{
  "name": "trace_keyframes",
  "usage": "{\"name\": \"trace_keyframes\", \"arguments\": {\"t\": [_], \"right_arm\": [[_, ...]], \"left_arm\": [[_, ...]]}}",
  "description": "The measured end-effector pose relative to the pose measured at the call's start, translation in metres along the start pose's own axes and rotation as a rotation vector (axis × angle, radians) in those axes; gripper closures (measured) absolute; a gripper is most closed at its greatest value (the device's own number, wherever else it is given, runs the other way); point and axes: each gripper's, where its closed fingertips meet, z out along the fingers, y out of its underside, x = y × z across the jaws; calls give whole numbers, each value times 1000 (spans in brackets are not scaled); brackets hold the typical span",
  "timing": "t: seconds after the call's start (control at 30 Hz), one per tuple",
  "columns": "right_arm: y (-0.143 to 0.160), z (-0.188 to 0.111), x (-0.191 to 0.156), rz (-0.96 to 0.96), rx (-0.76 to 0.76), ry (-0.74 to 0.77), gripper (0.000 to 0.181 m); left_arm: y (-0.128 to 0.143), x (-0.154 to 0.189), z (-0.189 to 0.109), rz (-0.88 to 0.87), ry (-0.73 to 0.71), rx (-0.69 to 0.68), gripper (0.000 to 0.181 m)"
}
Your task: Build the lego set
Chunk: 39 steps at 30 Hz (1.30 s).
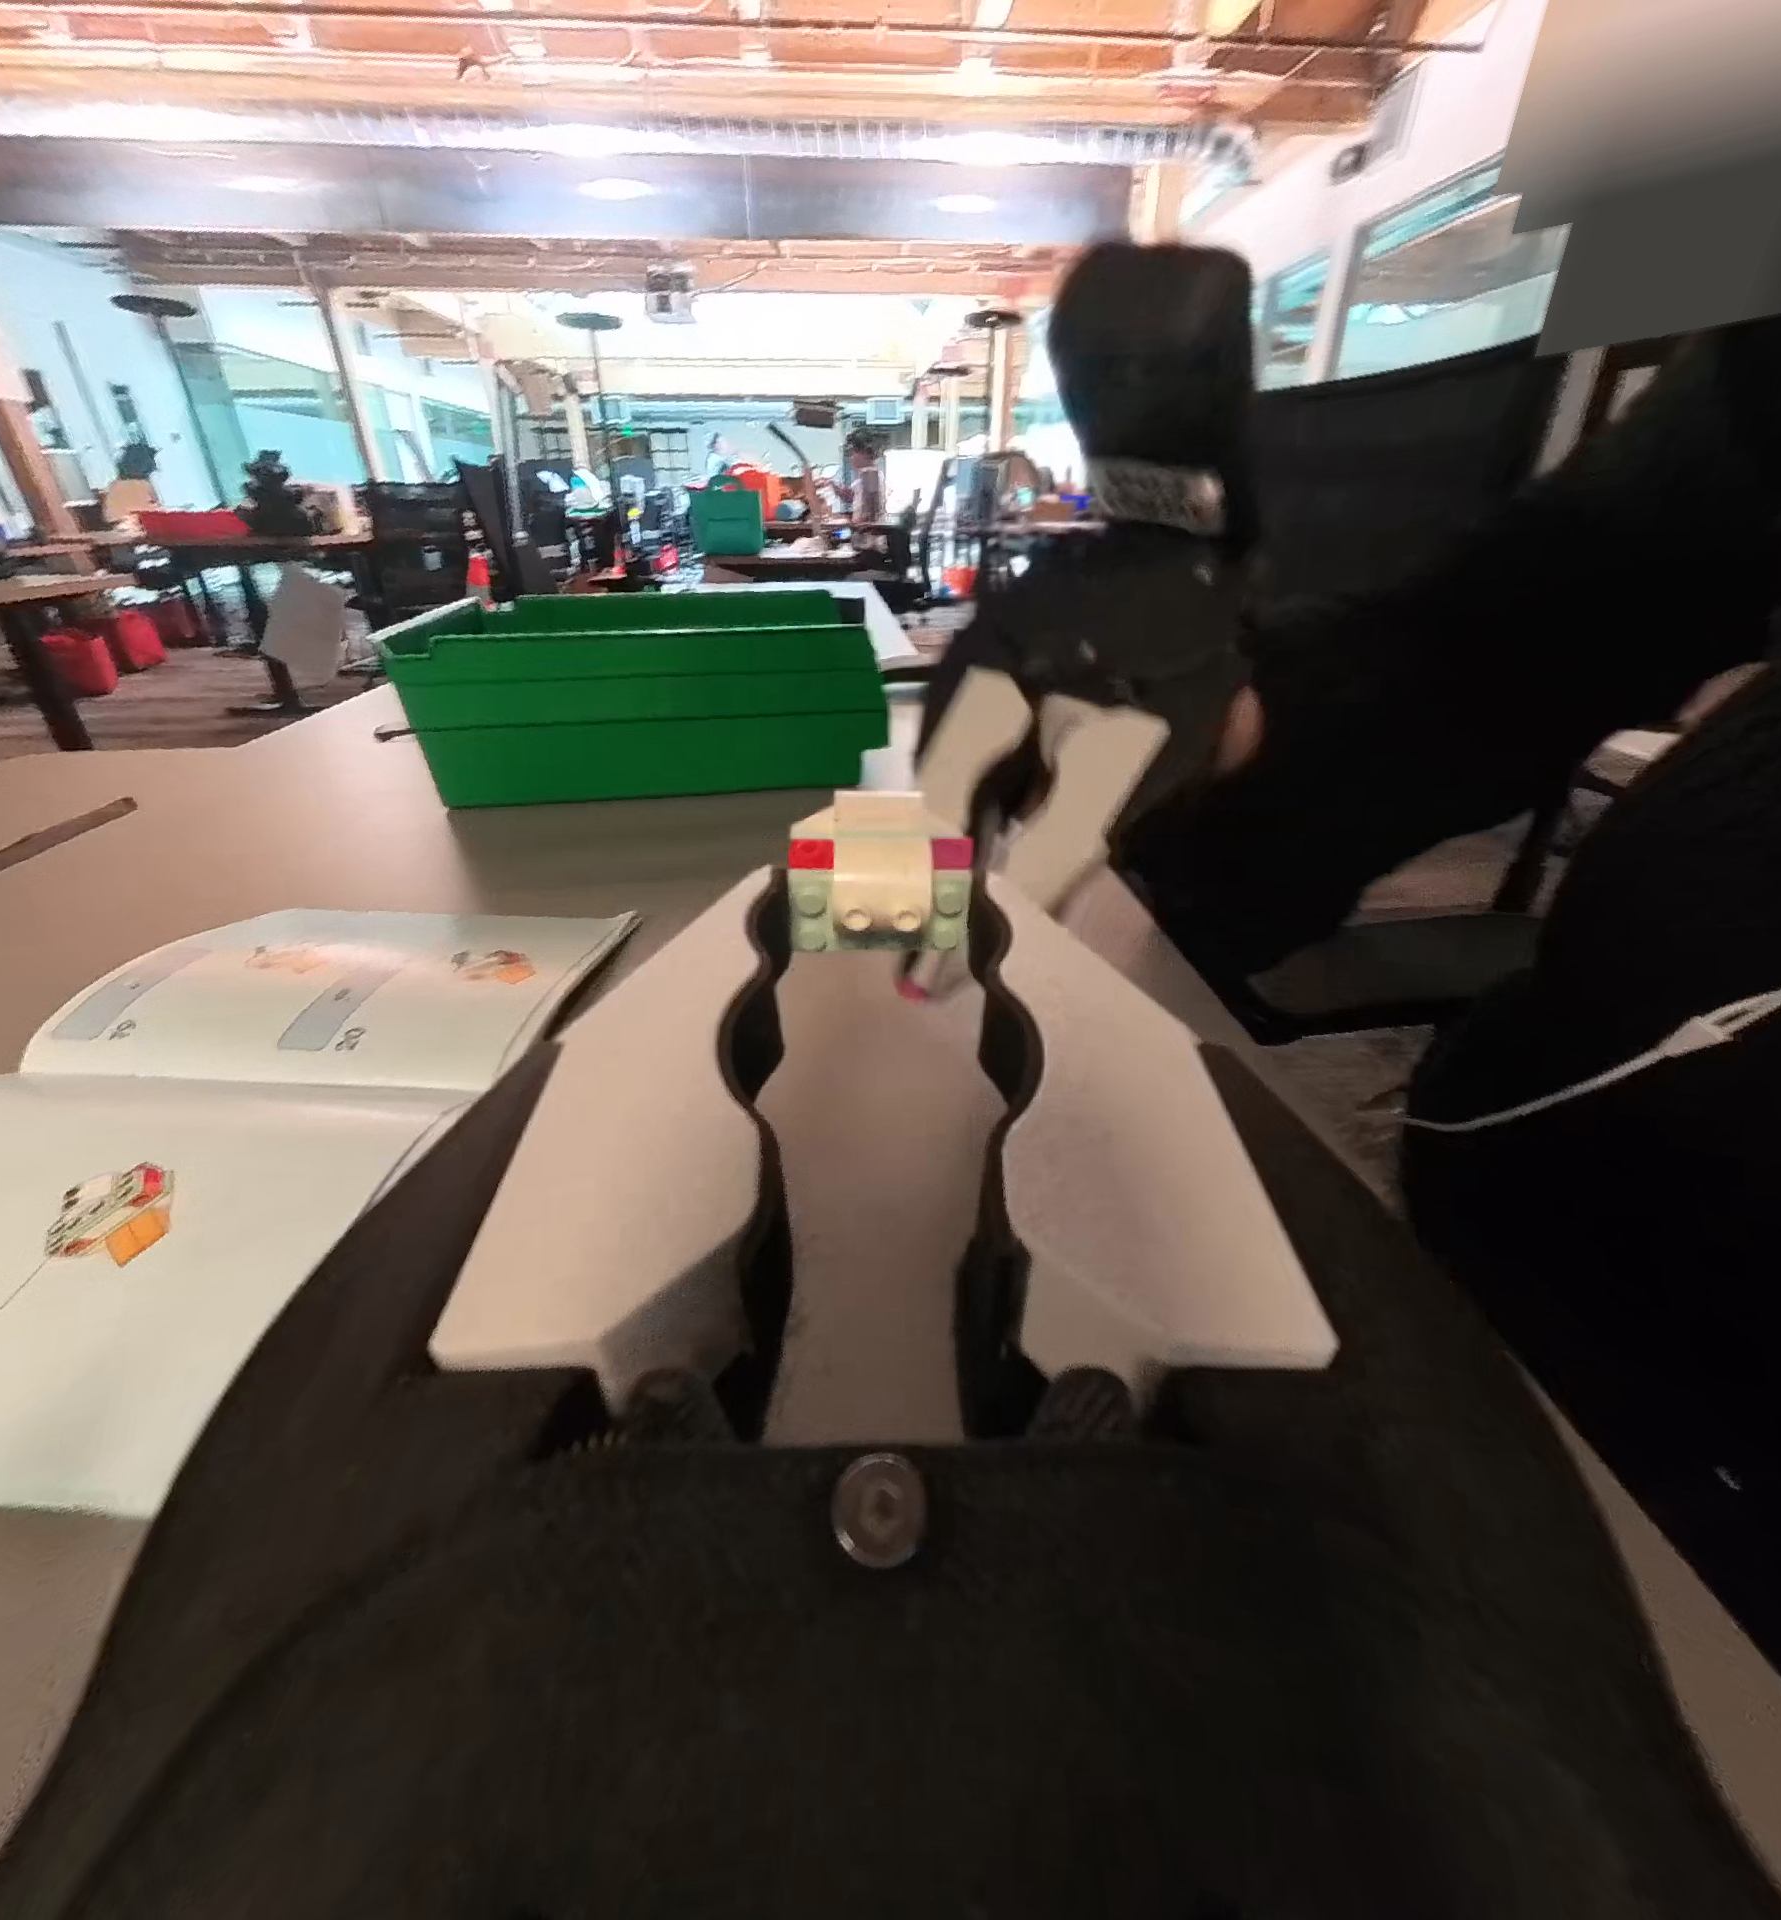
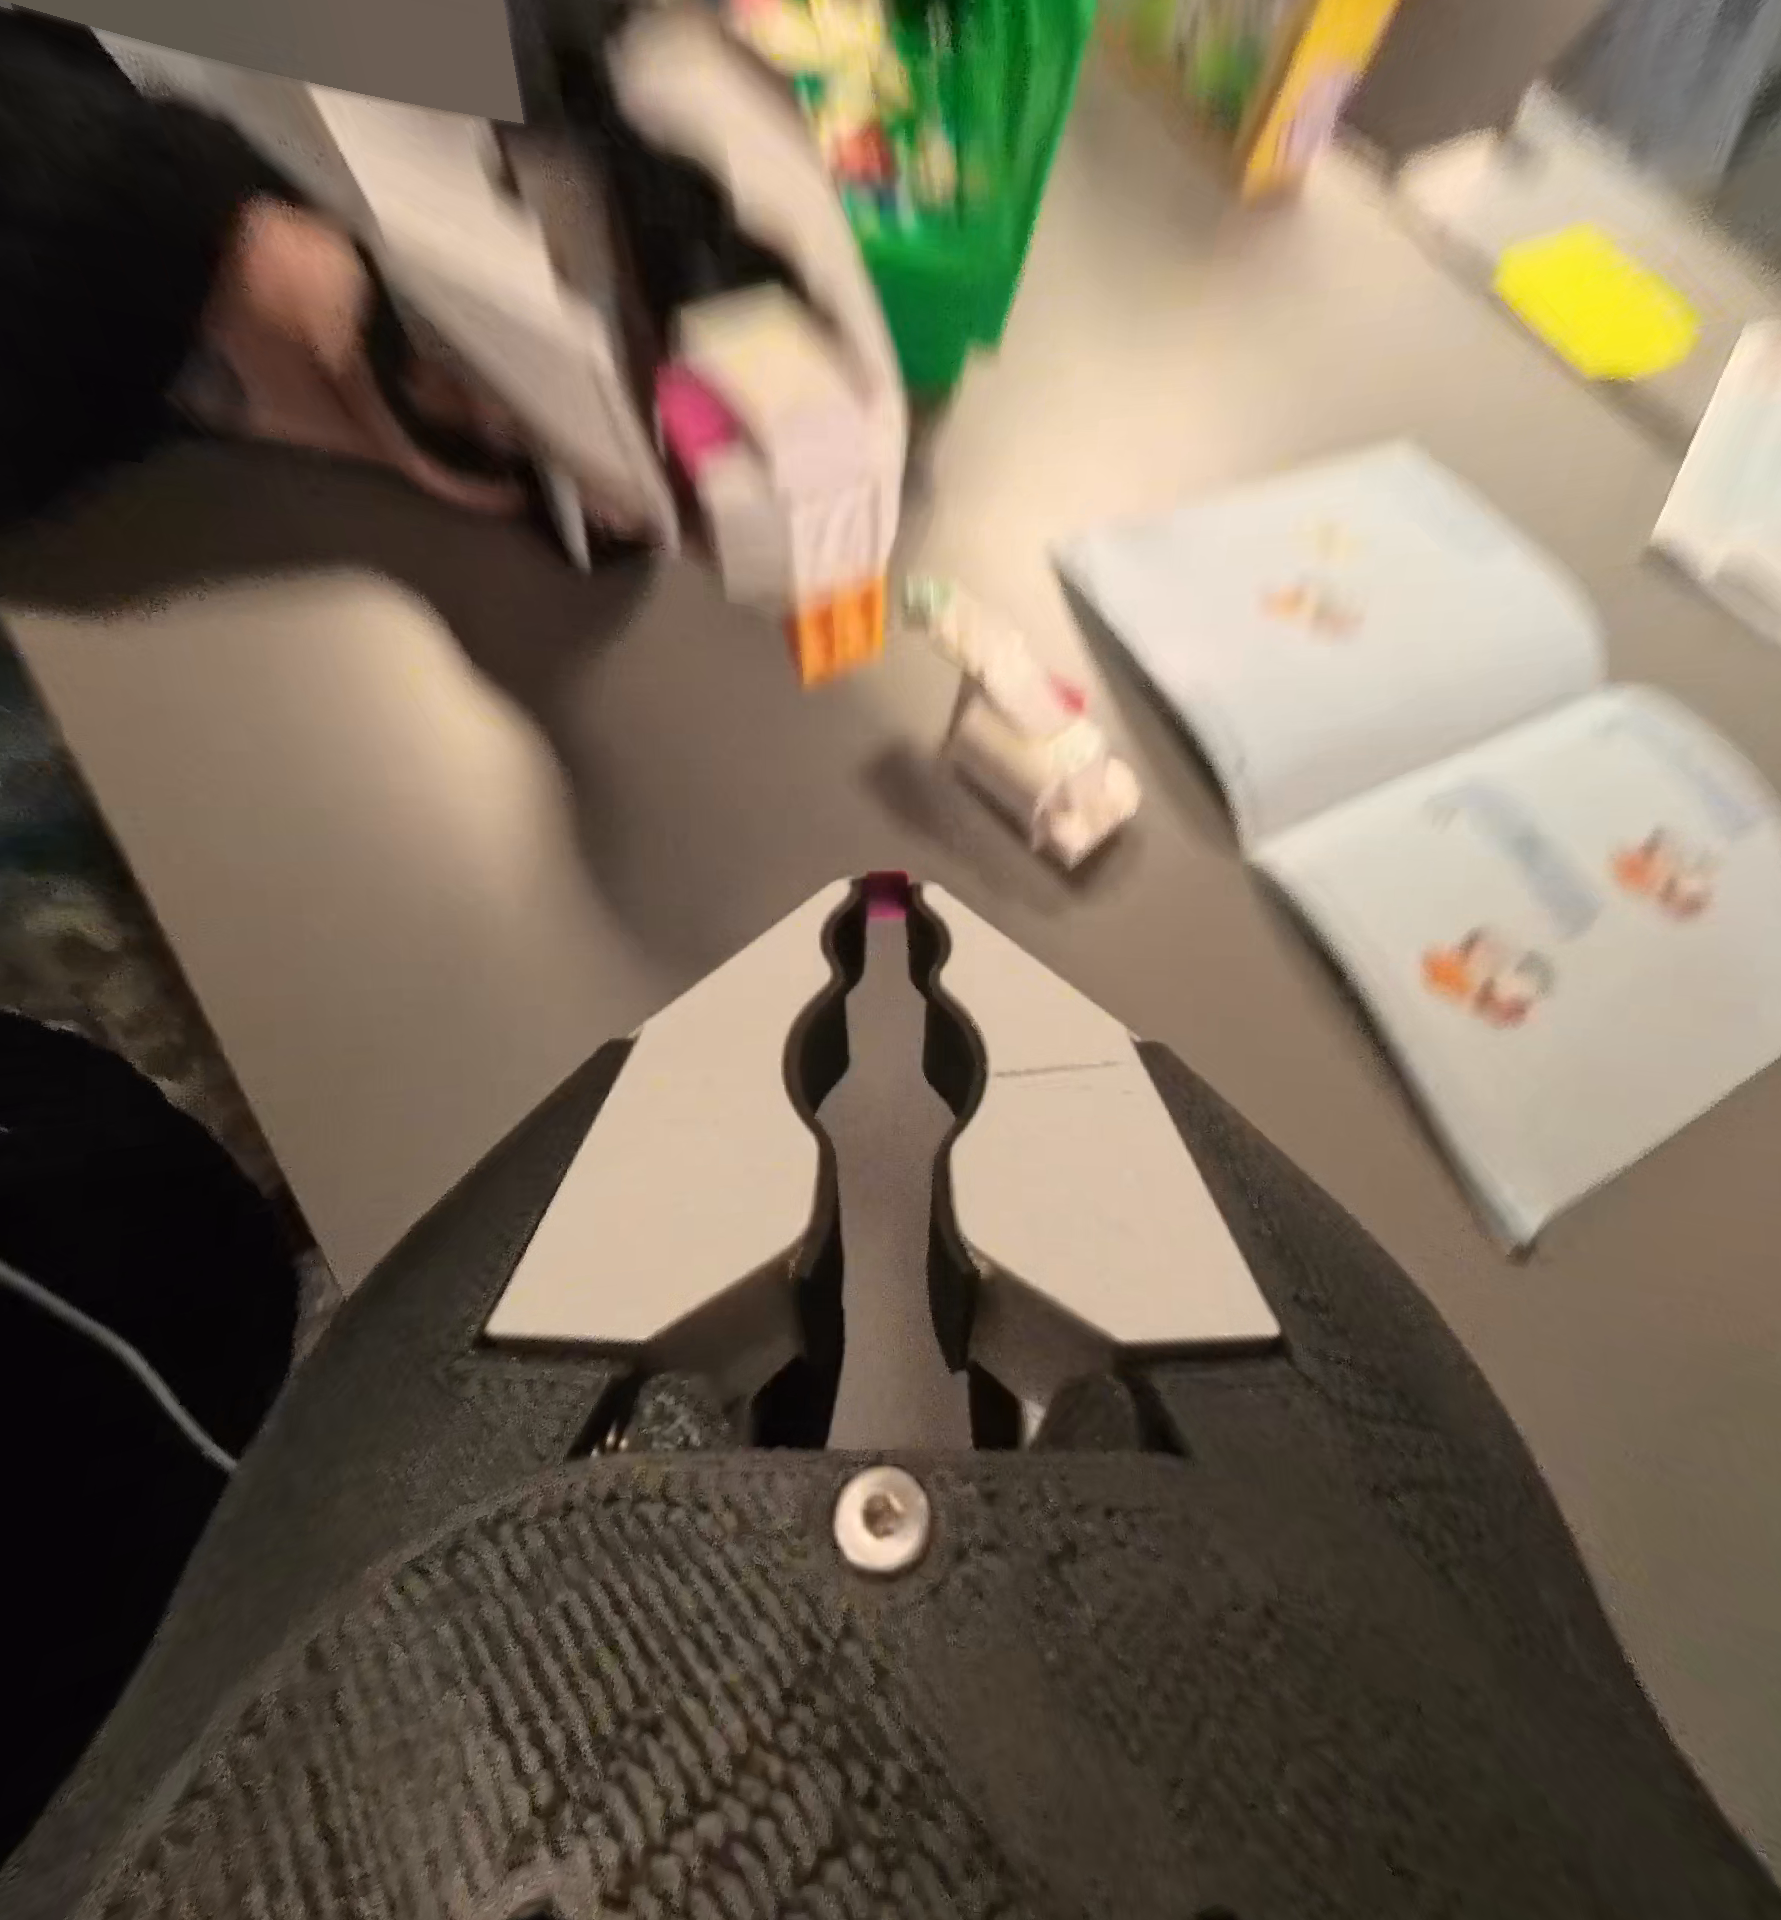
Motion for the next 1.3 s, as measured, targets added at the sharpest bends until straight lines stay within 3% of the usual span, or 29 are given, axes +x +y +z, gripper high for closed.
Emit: {"name": "trace_keyframes", "arguments": {"t": [0.03,0.13,0.23,0.43,1.3], "right_arm": [[-20,-8,1,-30,72,-31,176],[-65,-27,-7,-117,199,-153,176],[-80,-29,-19,-179,168,-262,176],[-71,-15,-32,-329,-1,-342,176],[-59,-11,-32,-365,-298,-412,173]], "left_arm": [[0,5,1,7,26,5,148],[1,17,4,80,69,-3,148],[6,24,7,179,72,-33,148],[10,29,9,271,61,-66,148],[20,30,13,421,18,-134,148]]}}
